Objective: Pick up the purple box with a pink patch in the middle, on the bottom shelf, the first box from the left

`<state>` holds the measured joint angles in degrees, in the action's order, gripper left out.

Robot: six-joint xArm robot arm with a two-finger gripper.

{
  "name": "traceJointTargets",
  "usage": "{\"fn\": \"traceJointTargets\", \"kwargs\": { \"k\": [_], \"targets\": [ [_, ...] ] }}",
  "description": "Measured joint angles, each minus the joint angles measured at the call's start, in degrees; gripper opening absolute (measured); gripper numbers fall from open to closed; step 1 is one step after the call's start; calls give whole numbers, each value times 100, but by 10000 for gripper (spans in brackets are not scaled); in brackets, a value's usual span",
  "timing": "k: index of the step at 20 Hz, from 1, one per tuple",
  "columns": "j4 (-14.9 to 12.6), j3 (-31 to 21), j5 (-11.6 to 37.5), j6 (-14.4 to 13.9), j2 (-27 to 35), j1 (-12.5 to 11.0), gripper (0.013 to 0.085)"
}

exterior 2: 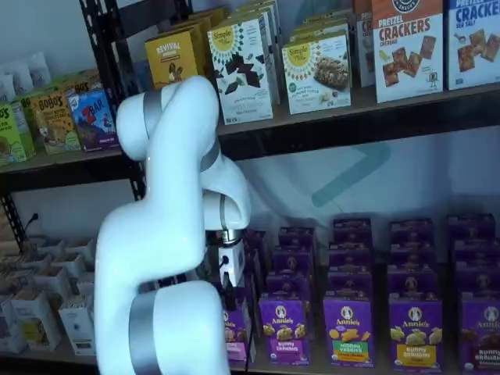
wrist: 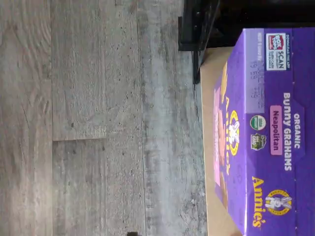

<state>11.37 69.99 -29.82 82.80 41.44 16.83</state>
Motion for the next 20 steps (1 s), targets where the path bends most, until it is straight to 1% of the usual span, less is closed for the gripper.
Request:
{"fn": "traceJointTargets", "kwargs": {
  "k": [1,2,3,8,12,15,20],
  "targets": [
    [105,-16,62,106,-1,-3,850],
    [290,-16,152,297,4,-35,850],
    [340,20,168,371,20,-71,850],
    [308,223,130,452,126,-193,850],
    [231,421,130,400,282,-210,850],
    [139,598,80,299,424,-193,850],
    [-28,826,137,90,664,-126,850]
  ]
}}
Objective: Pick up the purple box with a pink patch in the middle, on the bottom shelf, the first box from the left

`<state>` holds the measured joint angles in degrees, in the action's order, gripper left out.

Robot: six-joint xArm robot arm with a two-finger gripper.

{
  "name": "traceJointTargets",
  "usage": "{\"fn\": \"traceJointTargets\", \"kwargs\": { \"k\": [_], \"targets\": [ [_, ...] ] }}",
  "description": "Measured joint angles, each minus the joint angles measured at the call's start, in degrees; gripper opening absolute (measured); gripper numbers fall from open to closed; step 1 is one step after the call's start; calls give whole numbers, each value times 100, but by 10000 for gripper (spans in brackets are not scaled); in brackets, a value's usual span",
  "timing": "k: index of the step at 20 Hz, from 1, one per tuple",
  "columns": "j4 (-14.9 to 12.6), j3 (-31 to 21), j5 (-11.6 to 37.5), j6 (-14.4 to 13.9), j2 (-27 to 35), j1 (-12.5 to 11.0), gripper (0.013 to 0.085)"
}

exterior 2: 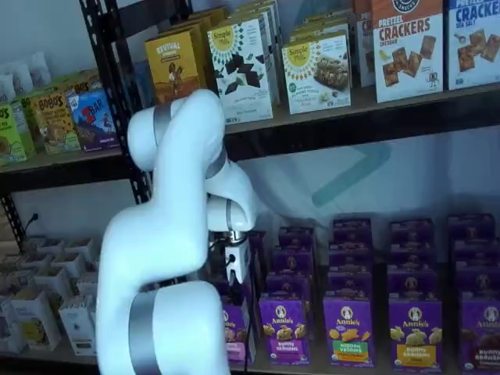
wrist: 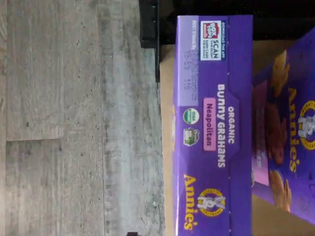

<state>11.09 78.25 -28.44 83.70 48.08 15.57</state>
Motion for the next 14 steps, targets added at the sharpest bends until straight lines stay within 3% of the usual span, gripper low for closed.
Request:
{"fn": "traceJointTargets", "kwargs": {
  "k": [14],
  "targets": [
    [-443,551,2,-666,626,287,850]
  ]
}}
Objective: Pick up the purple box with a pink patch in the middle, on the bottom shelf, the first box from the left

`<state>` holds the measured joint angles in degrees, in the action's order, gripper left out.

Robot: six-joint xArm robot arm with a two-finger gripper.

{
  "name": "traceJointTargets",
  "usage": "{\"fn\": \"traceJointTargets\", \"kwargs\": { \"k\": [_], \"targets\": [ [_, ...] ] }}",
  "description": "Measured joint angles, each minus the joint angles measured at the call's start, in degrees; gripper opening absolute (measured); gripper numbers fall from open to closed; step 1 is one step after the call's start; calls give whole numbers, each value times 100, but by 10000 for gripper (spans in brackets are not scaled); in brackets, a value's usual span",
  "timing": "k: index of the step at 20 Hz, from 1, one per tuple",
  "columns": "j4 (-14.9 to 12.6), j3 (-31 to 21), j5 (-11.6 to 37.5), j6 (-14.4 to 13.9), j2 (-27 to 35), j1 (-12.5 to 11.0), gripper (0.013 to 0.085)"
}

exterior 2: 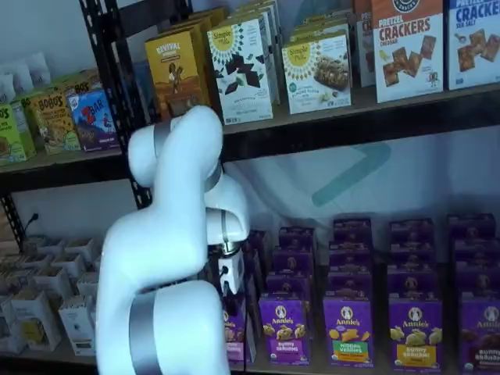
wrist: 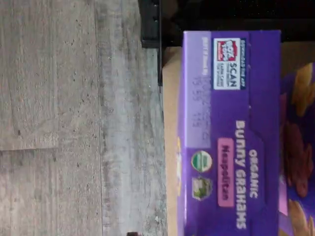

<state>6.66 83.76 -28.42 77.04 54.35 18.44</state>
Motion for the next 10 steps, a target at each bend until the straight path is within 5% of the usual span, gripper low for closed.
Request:
{"fn": "traceJointTargets", "kwargs": {
  "k": [10],
  "targets": [
    [-327,186,35,-347,285,61,850]
  ]
}}
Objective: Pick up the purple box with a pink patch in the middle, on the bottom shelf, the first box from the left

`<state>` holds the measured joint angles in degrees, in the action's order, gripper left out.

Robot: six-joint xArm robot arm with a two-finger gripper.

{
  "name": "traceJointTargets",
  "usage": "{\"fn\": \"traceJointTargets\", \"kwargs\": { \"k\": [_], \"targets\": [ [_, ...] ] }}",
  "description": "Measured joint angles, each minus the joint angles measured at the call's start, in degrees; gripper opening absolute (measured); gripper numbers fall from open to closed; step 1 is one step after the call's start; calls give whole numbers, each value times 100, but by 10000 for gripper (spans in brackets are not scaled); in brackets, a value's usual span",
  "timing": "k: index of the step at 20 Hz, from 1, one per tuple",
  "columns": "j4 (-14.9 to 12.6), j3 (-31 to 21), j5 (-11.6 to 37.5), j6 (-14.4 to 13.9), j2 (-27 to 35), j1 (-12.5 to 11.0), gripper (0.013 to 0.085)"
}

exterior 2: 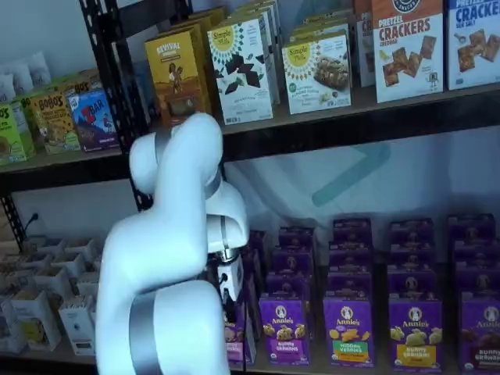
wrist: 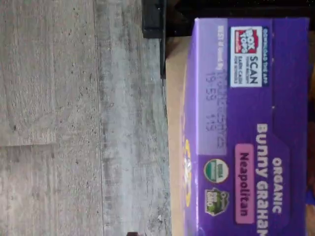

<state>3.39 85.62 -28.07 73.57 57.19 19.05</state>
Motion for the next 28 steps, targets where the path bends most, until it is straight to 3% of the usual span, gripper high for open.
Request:
{"fn": "traceJointTargets", "kwargs": {
  "k": [10,20,24,28],
  "targets": [
    [-126,223,-201,-136,198,23,850],
    [226,541,-731,162,327,12,850],
    [187,459,-440,133,319,17,850],
    [-71,323,45,-87,318,26,850]
  ]
}}
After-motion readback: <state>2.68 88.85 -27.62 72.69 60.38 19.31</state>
